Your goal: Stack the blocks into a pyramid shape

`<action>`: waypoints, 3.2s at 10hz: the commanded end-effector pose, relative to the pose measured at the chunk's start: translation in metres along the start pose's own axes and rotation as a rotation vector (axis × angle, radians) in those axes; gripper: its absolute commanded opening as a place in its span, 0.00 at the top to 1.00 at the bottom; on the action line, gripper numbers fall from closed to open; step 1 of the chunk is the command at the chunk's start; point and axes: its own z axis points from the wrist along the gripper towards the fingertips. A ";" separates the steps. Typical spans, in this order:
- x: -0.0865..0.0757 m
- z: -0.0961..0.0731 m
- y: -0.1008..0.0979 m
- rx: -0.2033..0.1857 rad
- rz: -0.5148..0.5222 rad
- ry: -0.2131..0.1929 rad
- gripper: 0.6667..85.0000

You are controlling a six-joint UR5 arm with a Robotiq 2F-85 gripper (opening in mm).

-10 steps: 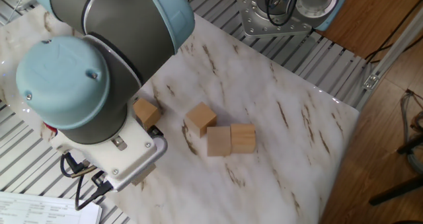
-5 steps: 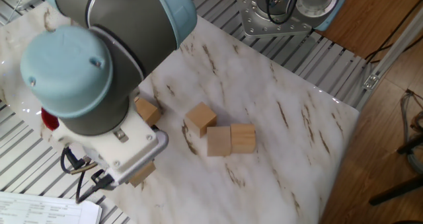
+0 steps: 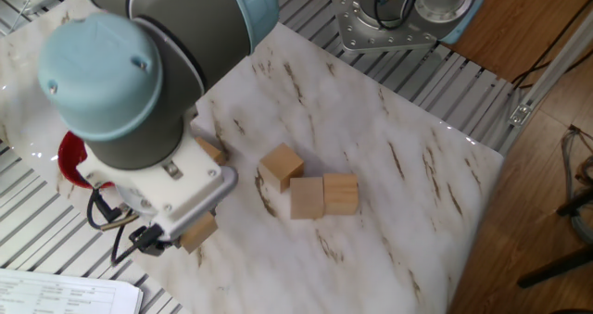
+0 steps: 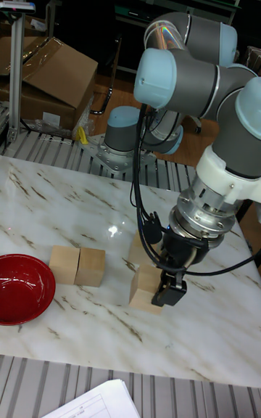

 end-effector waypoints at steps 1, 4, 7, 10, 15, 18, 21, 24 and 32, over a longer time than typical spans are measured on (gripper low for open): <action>0.004 0.011 0.004 0.009 0.009 -0.035 1.00; 0.005 0.015 0.002 0.013 0.015 -0.044 1.00; 0.005 0.015 0.002 0.014 0.018 -0.044 1.00; -0.002 0.014 -0.003 0.034 0.033 -0.071 1.00; -0.007 0.014 0.001 0.019 0.003 -0.090 1.00; -0.011 0.013 0.002 0.018 -0.014 -0.107 1.00; -0.016 0.013 0.000 0.025 -0.009 -0.125 1.00; -0.018 0.012 0.001 0.016 0.009 -0.134 1.00; -0.018 0.013 0.003 0.012 0.015 -0.132 1.00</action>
